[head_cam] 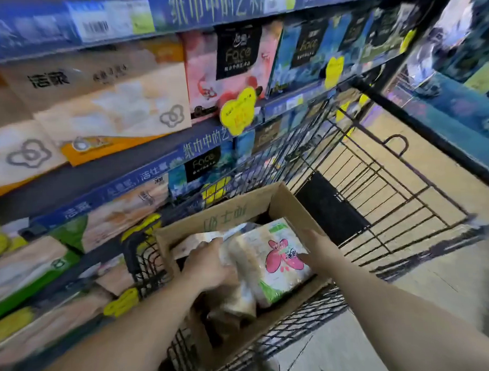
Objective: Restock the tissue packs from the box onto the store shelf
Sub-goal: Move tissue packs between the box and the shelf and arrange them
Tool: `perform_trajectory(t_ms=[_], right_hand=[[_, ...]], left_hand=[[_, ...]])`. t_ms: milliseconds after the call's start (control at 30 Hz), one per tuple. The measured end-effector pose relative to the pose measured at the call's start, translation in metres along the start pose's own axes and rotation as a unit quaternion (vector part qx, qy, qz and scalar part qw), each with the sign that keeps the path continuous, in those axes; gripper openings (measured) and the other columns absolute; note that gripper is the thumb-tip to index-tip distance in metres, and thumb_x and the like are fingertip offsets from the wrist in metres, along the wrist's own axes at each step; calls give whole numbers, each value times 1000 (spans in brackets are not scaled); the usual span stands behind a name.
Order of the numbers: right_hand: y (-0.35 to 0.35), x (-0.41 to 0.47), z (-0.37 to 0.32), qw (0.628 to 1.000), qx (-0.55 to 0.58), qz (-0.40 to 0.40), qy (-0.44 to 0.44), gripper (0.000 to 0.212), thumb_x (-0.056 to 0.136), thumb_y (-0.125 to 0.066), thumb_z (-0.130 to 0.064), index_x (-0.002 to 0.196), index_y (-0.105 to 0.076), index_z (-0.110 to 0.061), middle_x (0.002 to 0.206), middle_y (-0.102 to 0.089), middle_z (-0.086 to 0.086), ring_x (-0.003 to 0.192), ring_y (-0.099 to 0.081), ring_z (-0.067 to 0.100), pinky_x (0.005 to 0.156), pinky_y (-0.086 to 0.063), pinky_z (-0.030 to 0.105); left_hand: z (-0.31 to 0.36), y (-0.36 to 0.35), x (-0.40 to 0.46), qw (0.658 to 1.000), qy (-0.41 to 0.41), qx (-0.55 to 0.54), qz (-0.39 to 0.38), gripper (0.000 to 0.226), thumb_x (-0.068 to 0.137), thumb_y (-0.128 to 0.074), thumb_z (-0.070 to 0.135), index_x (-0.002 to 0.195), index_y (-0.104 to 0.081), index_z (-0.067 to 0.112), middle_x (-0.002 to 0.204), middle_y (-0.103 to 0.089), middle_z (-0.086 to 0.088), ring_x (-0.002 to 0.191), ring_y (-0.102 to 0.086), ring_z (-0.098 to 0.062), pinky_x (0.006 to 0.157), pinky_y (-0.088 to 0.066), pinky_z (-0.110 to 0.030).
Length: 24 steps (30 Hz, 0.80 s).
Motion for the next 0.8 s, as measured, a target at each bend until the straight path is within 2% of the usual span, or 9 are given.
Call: perform_trajectory(t_ms=[67, 133, 200, 300, 467, 533, 600, 700, 800], right_hand=[[-7, 29, 21, 1000, 2, -29, 8, 78, 88, -63, -32, 151, -21, -17, 150, -39, 7, 134, -40, 26, 106, -33, 29], [-16, 55, 42, 999, 14, -50, 11, 80, 86, -66, -32, 151, -20, -20, 146, -44, 6, 130, -45, 25, 103, -36, 29], [-28, 75, 59, 996, 29, -81, 5, 81, 85, -66, -33, 150, -20, -22, 142, -48, 6, 127, -48, 26, 103, -40, 33], [-53, 106, 78, 991, 49, -121, 9, 81, 84, -65, -37, 149, -18, -22, 140, -49, 8, 125, -49, 30, 102, -43, 40], [-88, 126, 87, 984, 94, -150, 10, 84, 84, -65, -41, 148, -17, -21, 137, -48, 10, 126, -46, 33, 98, -41, 37], [-93, 129, 89, 985, 122, -120, -5, 93, 77, -70, -49, 148, -16, -21, 132, -53, 11, 123, -49, 33, 100, -43, 41], [-93, 135, 88, 983, 147, -112, -23, 110, 70, -75, -55, 150, -11, -16, 133, -55, 13, 123, -51, 33, 103, -42, 45], [-95, 142, 86, 976, 141, -159, -54, 117, 65, -80, -53, 151, -14, -12, 143, -45, 16, 129, -46, 34, 106, -40, 41], [-95, 146, 88, 969, 159, -165, -95, 104, 44, -81, -59, 135, -47, -21, 127, -60, 8, 117, -57, 28, 101, -47, 41]], left_hand=[[5, -23, 16, 1000, 30, 0, 4, 90, 73, -68, 57, 148, -26, 29, 145, -44, -6, 131, -44, -27, 104, -40, -38], [16, -46, 28, 997, 68, -32, -7, 88, 80, -65, 52, 150, -21, 25, 149, -39, -6, 135, -38, -27, 107, -36, -35], [26, -72, 43, 990, 111, -79, -22, 88, 83, -64, 49, 152, -16, 23, 148, -39, -7, 132, -42, -28, 102, -39, -33], [34, -106, 66, 979, 138, -146, -21, 100, 72, -68, 63, 150, -13, 36, 138, -45, 5, 127, -49, -26, 89, -43, -28], [47, -141, 80, 945, 195, -262, 7, 115, 64, -82, 43, 151, -12, 19, 140, -44, 6, 129, -46, -18, 96, -43, -28], [51, -152, 80, 920, 236, -313, 8, 110, 73, -82, 24, 151, -4, 17, 141, -39, 6, 128, -42, -14, 91, -40, -25], [50, -159, 81, 898, 268, -350, 17, 113, 75, -80, 15, 152, 3, 16, 149, -35, -1, 133, -40, -20, 90, -39, -25], [44, -165, 81, 894, 284, -346, 27, 101, 71, -84, 20, 149, -19, 17, 141, -44, 1, 128, -47, -23, 93, -43, -27], [37, -164, 78, 883, 283, -374, 29, 83, 67, -86, 15, 136, -40, 21, 123, -58, 4, 114, -57, -19, 91, -46, -29]])
Point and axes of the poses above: each hand's wrist, its own x-axis towards the middle knuckle, its own y-axis out of the back of the hand, z = x × y, the point moved 3 cm from there along x, towards the middle knuckle
